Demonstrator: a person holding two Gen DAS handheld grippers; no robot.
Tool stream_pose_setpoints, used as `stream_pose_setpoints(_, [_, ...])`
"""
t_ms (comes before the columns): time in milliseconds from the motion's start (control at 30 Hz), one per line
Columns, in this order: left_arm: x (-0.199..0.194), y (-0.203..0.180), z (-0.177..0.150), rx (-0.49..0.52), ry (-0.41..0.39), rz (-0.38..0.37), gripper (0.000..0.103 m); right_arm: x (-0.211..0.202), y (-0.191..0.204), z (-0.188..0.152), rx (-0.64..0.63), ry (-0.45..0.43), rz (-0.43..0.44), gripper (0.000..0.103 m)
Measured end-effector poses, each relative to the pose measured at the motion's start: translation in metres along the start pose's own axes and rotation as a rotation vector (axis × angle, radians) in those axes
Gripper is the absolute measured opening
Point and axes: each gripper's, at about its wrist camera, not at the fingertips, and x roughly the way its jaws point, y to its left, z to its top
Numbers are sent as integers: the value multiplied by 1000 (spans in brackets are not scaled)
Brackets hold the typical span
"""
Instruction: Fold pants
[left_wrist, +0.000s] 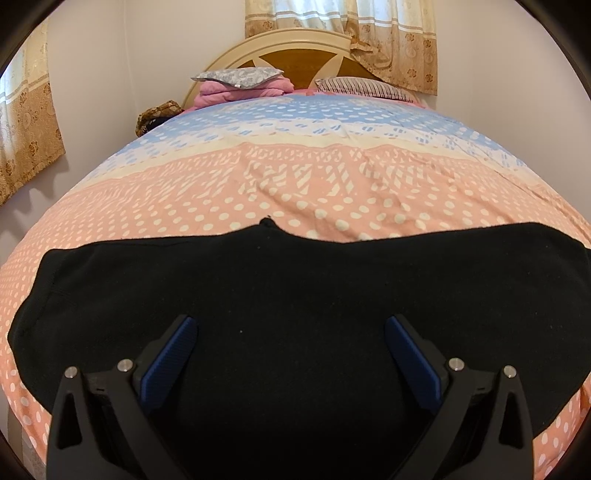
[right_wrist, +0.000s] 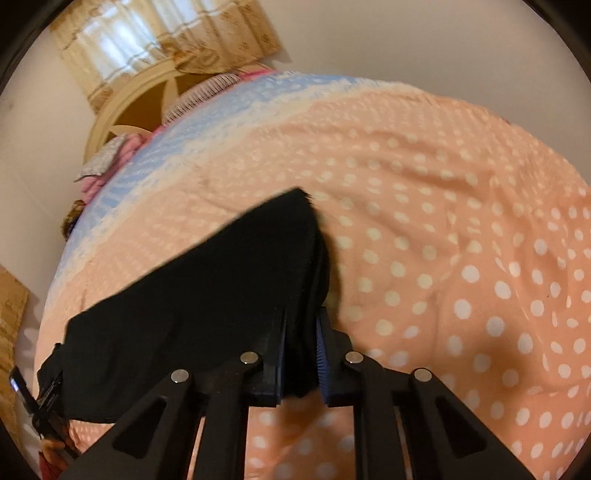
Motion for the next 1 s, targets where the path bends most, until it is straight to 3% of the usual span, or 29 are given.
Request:
stream_pose_setpoints(133, [-2,-1,2,-6,12,-1,103,-29,36,4,-34,-65,104,14])
stream_pose_setpoints(233, [-7,2,1,-36,22,-11,103,-51,99,1,-181,-80,207,14])
stream_pose_setpoints(467, [-19,8,1,-68,11,-79,103,-27,236,-43,-482,69,402,14])
stream_pose_setpoints(600, [-21,18,3,-86,-2,-76,103,9,291,-82,-625,145,400,14])
stream_pose_setpoints(700, [-17,25,2,-106,7,-74,103,43,311,-111,-731,153,326,17])
stream_pose_setpoints(733, [-16,27,1,-112,11,-75,103,49,316,-121,-755,140,302,20])
stream_pose_setpoints(800, [-13,28,0,-117,17,-75,103,60,322,-135,-779,129,305,51])
stream_pose_setpoints(867, [-14,28,-1,-110,14,-72,103,53,325,-141,-784,97,367,77])
stream_pose_setpoints(967, [-16,24,2,-96,5,-74,103,42,330,-150,-793,115,477,80])
stream_pose_setpoints(1000, [-19,22,3,-90,-5,-82,103,33,326,-148,-770,133,577,80])
